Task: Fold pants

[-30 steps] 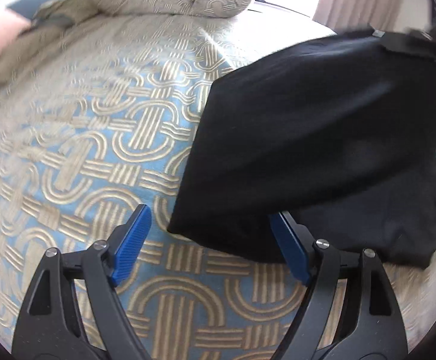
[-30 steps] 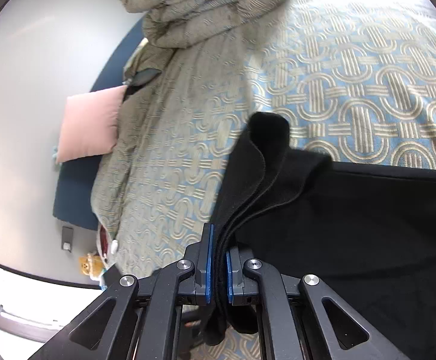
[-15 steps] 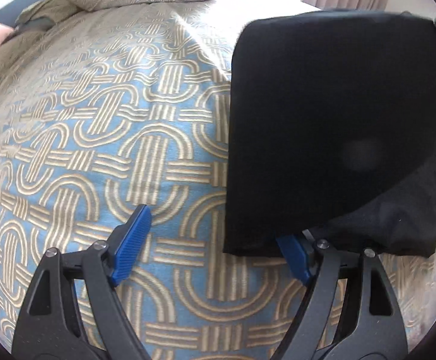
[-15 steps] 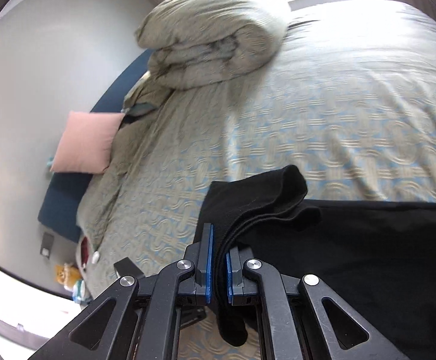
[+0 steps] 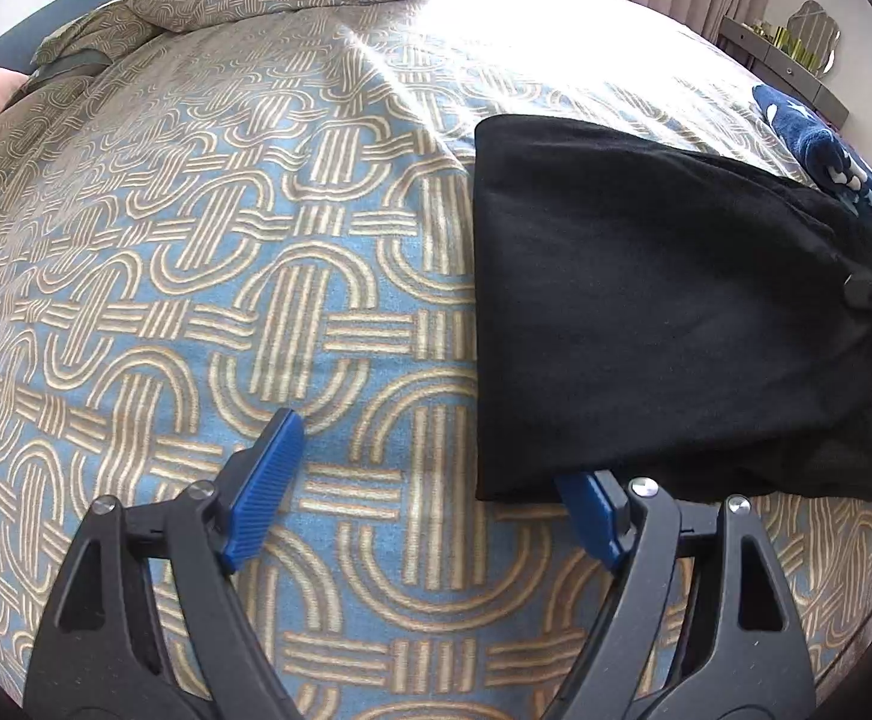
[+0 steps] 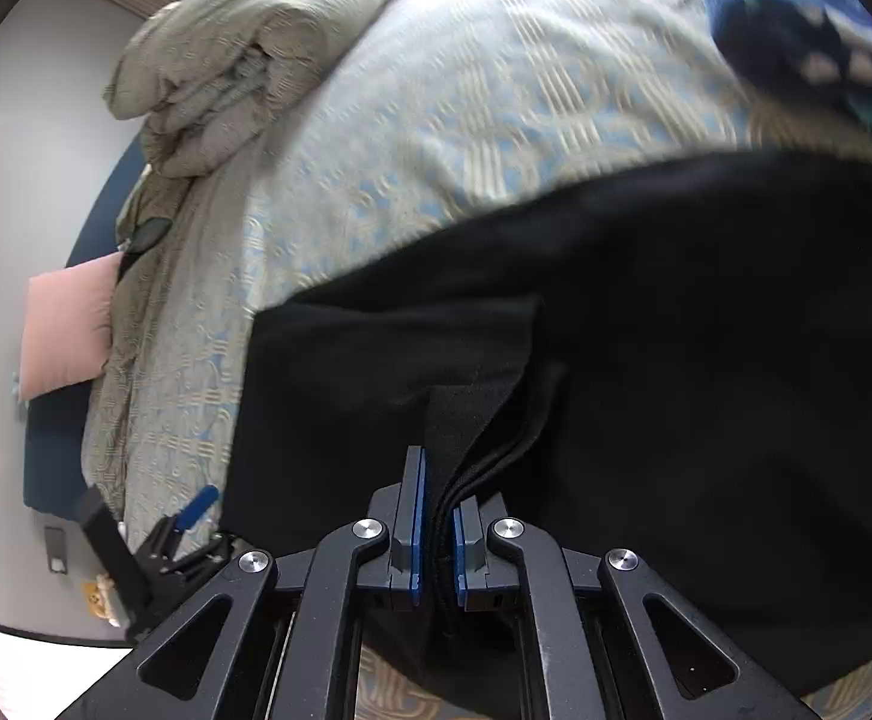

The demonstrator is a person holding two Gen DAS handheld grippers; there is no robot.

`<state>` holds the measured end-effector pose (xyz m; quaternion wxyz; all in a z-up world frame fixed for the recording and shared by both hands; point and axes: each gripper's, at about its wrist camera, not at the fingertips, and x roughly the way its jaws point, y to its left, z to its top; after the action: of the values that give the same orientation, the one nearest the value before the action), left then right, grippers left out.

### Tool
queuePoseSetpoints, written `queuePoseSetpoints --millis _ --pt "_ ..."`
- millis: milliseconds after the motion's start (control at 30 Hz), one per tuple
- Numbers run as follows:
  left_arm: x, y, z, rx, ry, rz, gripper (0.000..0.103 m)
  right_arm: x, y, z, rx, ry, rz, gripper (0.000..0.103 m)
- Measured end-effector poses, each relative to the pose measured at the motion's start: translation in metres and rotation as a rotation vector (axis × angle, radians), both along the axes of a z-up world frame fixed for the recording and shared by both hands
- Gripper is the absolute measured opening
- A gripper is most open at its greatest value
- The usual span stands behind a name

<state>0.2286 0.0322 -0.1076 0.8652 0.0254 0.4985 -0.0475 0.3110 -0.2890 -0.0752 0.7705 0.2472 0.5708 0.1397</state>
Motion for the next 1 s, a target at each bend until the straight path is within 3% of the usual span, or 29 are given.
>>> queuePoseSetpoints --millis 100,167,333,533,567,600,633,700,800,867,933,1000 --pt "-0.001 0.001 -0.001 -0.005 0.004 0.003 0.082 0.000 -0.003 -0.015 0.054 0.054 0.010 0.014" --pt "-0.001 0.001 -0.001 -0.006 0.005 0.003 0.082 0.000 -0.007 -0.025 0.114 0.086 0.016 0.030" --pt "0.000 0.002 -0.001 -0.007 0.010 -0.002 0.082 0.014 -0.025 -0.036 0.293 0.082 0.013 0.049" --pt "0.002 0.003 -0.002 -0.011 0.009 0.002 0.082 0.038 -0.032 -0.049 0.405 0.086 -0.032 0.050" --pt "0.002 0.002 -0.002 -0.010 0.009 0.000 0.082 0.041 -0.032 -0.050 0.419 0.086 -0.043 0.045" --pt "0.003 0.002 -0.002 -0.010 0.009 -0.002 0.082 0.042 -0.032 -0.050 0.396 0.080 -0.058 0.037" --pt "0.003 0.003 -0.002 -0.009 0.011 -0.004 0.082 0.044 -0.030 -0.044 0.327 0.056 -0.067 0.007" --pt "0.003 0.003 -0.002 -0.004 0.010 -0.009 0.082 0.037 -0.023 -0.025 0.202 -0.031 -0.062 0.006" --pt "0.003 0.004 -0.003 -0.001 0.010 -0.012 0.082 0.007 0.010 0.032 -0.074 -0.315 0.041 0.006" --pt "0.003 0.004 -0.003 -0.001 0.008 -0.009 0.082 -0.004 0.025 0.047 -0.154 -0.413 0.101 0.006" --pt "0.004 0.004 -0.003 -0.002 0.008 -0.007 0.082 0.008 0.024 0.037 -0.181 -0.351 0.110 0.008" --pt "0.004 0.004 -0.003 0.000 0.008 -0.005 0.082 0.030 0.004 0.004 -0.162 -0.170 0.049 0.017"
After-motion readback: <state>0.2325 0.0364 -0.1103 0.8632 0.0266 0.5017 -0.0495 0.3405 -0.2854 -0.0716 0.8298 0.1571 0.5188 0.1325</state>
